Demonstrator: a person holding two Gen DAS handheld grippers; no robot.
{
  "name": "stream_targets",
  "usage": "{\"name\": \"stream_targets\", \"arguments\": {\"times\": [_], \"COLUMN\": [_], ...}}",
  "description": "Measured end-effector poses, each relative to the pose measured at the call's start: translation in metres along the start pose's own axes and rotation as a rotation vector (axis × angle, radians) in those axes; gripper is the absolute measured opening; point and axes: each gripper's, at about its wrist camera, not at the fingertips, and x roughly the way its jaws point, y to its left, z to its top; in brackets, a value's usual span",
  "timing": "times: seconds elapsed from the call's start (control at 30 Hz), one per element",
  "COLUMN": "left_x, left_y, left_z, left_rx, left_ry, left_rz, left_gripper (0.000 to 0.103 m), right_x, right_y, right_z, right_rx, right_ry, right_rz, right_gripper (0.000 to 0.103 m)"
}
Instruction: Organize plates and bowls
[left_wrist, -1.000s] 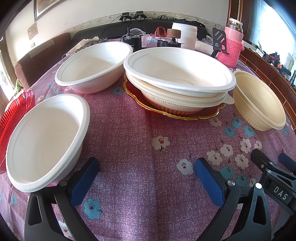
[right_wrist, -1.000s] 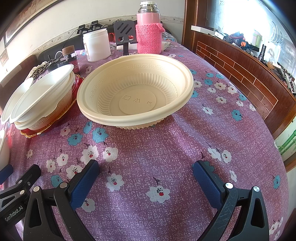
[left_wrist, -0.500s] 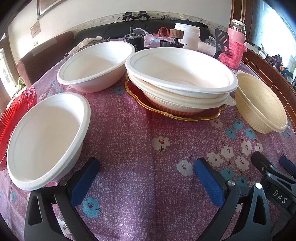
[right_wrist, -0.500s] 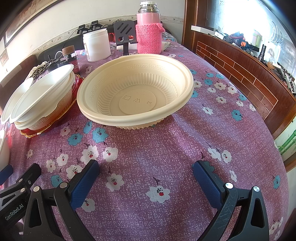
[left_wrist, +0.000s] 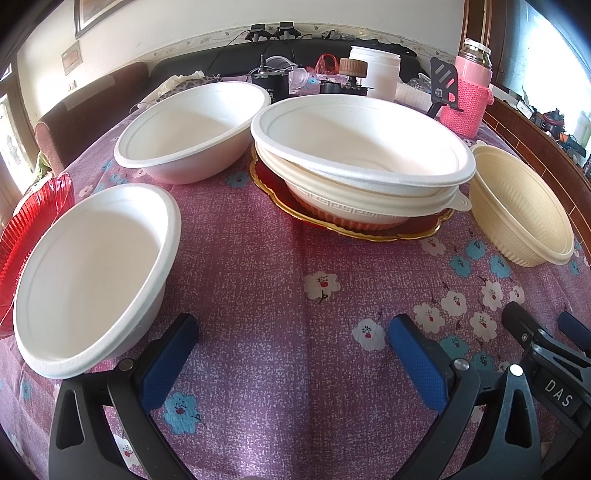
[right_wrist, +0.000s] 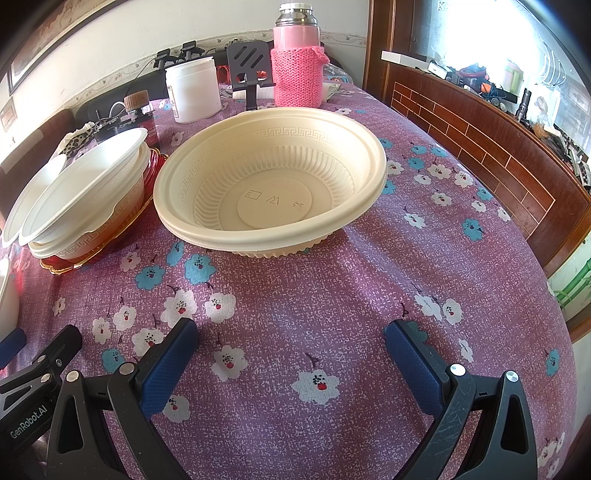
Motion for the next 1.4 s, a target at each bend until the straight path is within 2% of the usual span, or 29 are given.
{"name": "stream_targets", "arguments": {"times": [0.27,0.43,0.5,0.57,0.63,0.8,0.93,1.03,1.07,1.17,1.27,1.4], "left_x": [-0.002,-0.016,-0.027,-0.036,-0.041,-0.049,-0.056,-0.074,-0.084,-0.113,-0.135,-0.146], "left_y": [0.001,0.006,0.005,0.006,0.008,0.001,0.01,0.031,0.043,0.085,0.131,0.185], "left_z": [-0.002,-0.014,-0.027,-0.04,-0.051,-0.059,-0.071,-0.078,-0.08,-0.08,-0.075,-0.064], "left_rx": [0.008,0.104,0.15,0.178,0.173,0.204,0.213,0.19,0.175,0.133,0.068,-0.006], "left_ry": [0.01,0.148,0.173,0.152,0.094,0.073,0.122,0.14,0.132,0.07,0.005,-0.075], "left_rz": [-0.006,-0.07,-0.095,-0.109,-0.109,-0.061,-0.142,-0.225,-0.26,-0.289,-0.289,-0.21], "left_gripper": [0.103,0.103,0.103,0.103,0.103,0.103,0.103,0.103,0.103,0.103,0.103,0.103], "right_x": [0.0,0.002,0.004,0.005,0.004,0.006,0.008,0.006,0.005,-0.007,-0.03,-0.078], "right_y": [-0.001,-0.001,0.001,0.002,0.0,0.002,0.005,0.005,0.004,0.003,0.013,0.046], "right_z": [0.001,0.006,0.009,0.013,0.011,0.011,0.01,0.008,0.008,0.002,-0.008,-0.016], "right_rx": [-0.011,-0.018,-0.019,-0.026,-0.034,-0.015,0.015,0.013,0.01,0.014,-0.015,-0.077], "right_ry": [0.001,0.066,0.096,0.123,0.142,0.131,0.091,0.095,0.107,0.137,0.093,-0.046], "right_rz": [0.015,0.019,0.018,0.019,0.023,0.005,-0.017,-0.014,-0.011,0.011,0.048,0.129], "right_gripper": [0.102,0.102,0.102,0.102,0.102,0.102,0.102,0.102,0.102,0.097,0.096,0.096]}}
